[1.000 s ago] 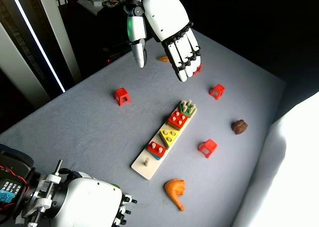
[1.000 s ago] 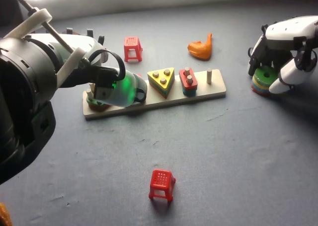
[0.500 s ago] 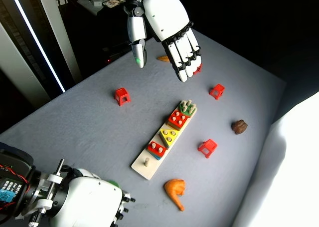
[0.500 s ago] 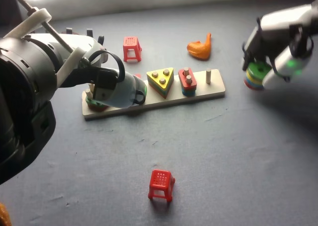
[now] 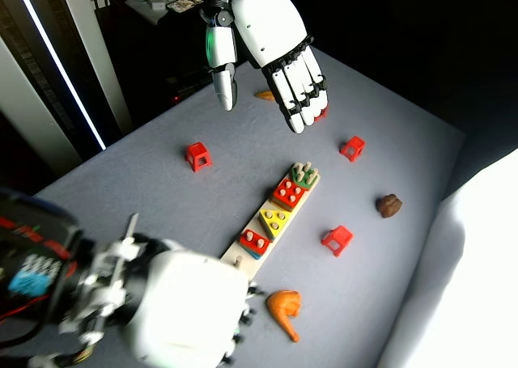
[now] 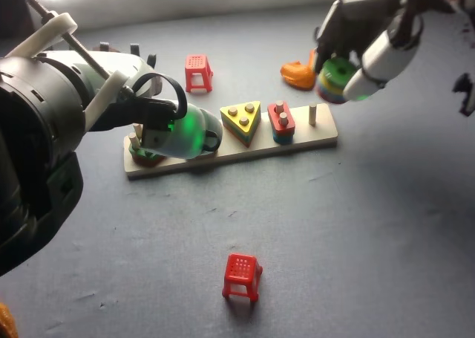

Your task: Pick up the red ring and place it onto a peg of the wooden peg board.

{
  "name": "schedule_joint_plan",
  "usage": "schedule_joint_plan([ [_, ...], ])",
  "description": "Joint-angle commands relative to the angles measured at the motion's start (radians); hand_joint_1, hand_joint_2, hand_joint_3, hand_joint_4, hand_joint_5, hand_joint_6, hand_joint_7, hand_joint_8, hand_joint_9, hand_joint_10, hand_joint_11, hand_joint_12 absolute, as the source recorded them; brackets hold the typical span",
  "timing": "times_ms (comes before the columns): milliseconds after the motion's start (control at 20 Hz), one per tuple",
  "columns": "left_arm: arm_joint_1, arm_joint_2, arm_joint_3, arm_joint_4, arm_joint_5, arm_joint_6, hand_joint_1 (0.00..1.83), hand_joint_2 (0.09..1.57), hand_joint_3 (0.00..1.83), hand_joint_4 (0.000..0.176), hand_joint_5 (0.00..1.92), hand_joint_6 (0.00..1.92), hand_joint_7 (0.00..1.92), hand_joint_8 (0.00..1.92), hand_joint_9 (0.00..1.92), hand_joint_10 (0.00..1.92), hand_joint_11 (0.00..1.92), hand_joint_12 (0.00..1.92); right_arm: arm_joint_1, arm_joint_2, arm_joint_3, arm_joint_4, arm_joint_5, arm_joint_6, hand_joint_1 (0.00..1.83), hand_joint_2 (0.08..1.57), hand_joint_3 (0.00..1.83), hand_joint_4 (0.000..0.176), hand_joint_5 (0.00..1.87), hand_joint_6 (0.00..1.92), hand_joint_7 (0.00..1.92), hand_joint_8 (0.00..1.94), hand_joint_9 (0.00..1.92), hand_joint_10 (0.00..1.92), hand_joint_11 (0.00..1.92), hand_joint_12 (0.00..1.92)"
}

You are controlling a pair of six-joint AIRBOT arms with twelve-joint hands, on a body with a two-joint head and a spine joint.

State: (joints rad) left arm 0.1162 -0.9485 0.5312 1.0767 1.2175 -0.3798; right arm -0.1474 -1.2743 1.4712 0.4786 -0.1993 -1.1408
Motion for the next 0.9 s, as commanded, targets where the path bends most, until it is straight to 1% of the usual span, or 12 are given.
schedule_joint_plan([
  [0, -0.005, 0.004, -0.003, 0.089, 0.002, 0.000, 0.02, 1.27, 0.00, 0.000, 0.11, 0.00, 0.14, 0.00, 0.13, 0.00, 0.00, 0.34, 0.013, -0.001, 0.001, 0.012, 0.062, 0.004, 1.38, 1.10, 0.00, 0.000, 0.94, 1.05, 1.06, 0.76, 0.96, 1.13, 0.80, 1.30],
  [150, -0.005, 0.004, -0.003, 0.088, 0.004, 0.000, 0.00, 1.28, 0.00, 0.000, 0.10, 0.00, 0.12, 0.00, 0.11, 0.00, 0.00, 0.31, 0.007, -0.012, 0.001, 0.012, 0.061, 0.000, 1.38, 1.10, 0.00, 0.000, 0.95, 1.04, 1.06, 0.77, 0.94, 1.14, 0.79, 1.29],
  [200, -0.005, 0.004, -0.004, 0.088, 0.004, -0.002, 0.01, 1.27, 0.00, 0.000, 0.11, 0.00, 0.14, 0.00, 0.13, 0.01, 0.00, 0.35, 0.004, -0.012, 0.001, 0.012, 0.067, -0.008, 1.38, 1.08, 0.00, 0.000, 0.98, 1.02, 1.10, 0.67, 0.98, 1.07, 0.85, 1.19],
  [250, -0.005, 0.004, -0.004, 0.088, 0.004, -0.002, 0.00, 1.27, 0.00, 0.000, 0.10, 0.00, 0.14, 0.00, 0.14, 0.01, 0.00, 0.38, 0.003, -0.012, 0.002, 0.012, 0.068, -0.018, 1.38, 1.09, 0.00, 0.000, 0.96, 1.04, 1.07, 0.74, 0.94, 1.12, 0.79, 1.26],
  [300, -0.005, 0.004, -0.004, 0.088, 0.004, -0.002, 0.02, 1.27, 0.00, 0.000, 0.09, 0.00, 0.12, 0.00, 0.12, 0.00, 0.00, 0.34, 0.002, -0.012, 0.004, 0.012, 0.067, -0.030, 1.38, 1.09, 0.00, 0.000, 0.97, 1.01, 1.08, 0.73, 0.94, 1.14, 0.79, 1.28],
  [350, -0.005, 0.004, -0.004, 0.088, 0.004, -0.002, 0.07, 1.26, 0.00, 0.000, 0.12, 0.01, 0.15, 0.01, 0.15, 0.01, 0.00, 0.40, 0.001, -0.013, 0.005, 0.012, 0.064, -0.041, 1.37, 1.11, 0.00, 0.000, 0.91, 1.08, 1.05, 0.80, 0.92, 1.17, 0.80, 1.33],
  [450, -0.005, 0.004, -0.004, 0.088, 0.005, -0.002, 0.06, 1.27, 0.00, 0.000, 0.11, 0.00, 0.14, 0.00, 0.14, 0.00, 0.00, 0.37, 0.001, -0.016, 0.006, 0.005, 0.054, -0.048, 1.37, 1.10, 0.00, 0.000, 0.93, 1.07, 1.04, 0.80, 0.93, 1.15, 0.78, 1.32],
  [500, -0.005, 0.004, -0.004, 0.088, 0.005, -0.001, 0.03, 1.27, 0.00, 0.000, 0.11, 0.00, 0.13, 0.00, 0.13, 0.00, 0.00, 0.33, 0.000, -0.017, 0.006, 0.000, 0.054, -0.048, 1.38, 1.09, 0.00, 0.000, 0.95, 1.04, 1.07, 0.75, 0.97, 1.10, 0.81, 1.28],
  [550, -0.005, 0.004, -0.004, 0.088, 0.005, -0.001, 0.04, 1.27, 0.00, 0.000, 0.12, 0.00, 0.14, 0.00, 0.14, 0.00, 0.00, 0.37, -0.003, -0.017, 0.006, -0.005, 0.049, -0.048, 1.38, 1.08, 0.00, 0.000, 0.98, 1.00, 1.09, 0.71, 0.97, 1.10, 0.80, 1.29],
  [700, -0.005, 0.004, -0.004, 0.088, 0.006, -0.001, 0.01, 1.27, 0.00, 0.000, 0.10, 0.00, 0.13, 0.00, 0.12, 0.00, 0.00, 0.31, -0.011, -0.019, 0.006, -0.021, 0.038, -0.048, 1.37, 1.10, 0.00, 0.000, 0.93, 1.07, 1.02, 0.82, 0.95, 1.14, 0.82, 1.26],
  [800, -0.005, 0.004, -0.005, 0.088, 0.006, -0.001, 0.04, 1.27, 0.00, 0.000, 0.11, 0.00, 0.14, 0.00, 0.14, 0.01, 0.00, 0.36, -0.016, -0.021, 0.006, -0.039, 0.061, -0.048, 1.37, 1.12, 0.00, 0.000, 0.90, 1.10, 1.00, 0.86, 0.92, 1.19, 0.80, 1.29],
  [850, -0.005, 0.004, -0.005, 0.088, 0.006, -0.001, 0.05, 1.27, 0.00, 0.000, 0.11, 0.00, 0.14, 0.00, 0.13, 0.00, 0.00, 0.33, -0.017, -0.023, 0.007, -0.053, 0.078, -0.048, 1.37, 1.12, 0.00, 0.000, 0.88, 1.14, 0.99, 0.89, 0.91, 1.18, 0.81, 1.30],
])
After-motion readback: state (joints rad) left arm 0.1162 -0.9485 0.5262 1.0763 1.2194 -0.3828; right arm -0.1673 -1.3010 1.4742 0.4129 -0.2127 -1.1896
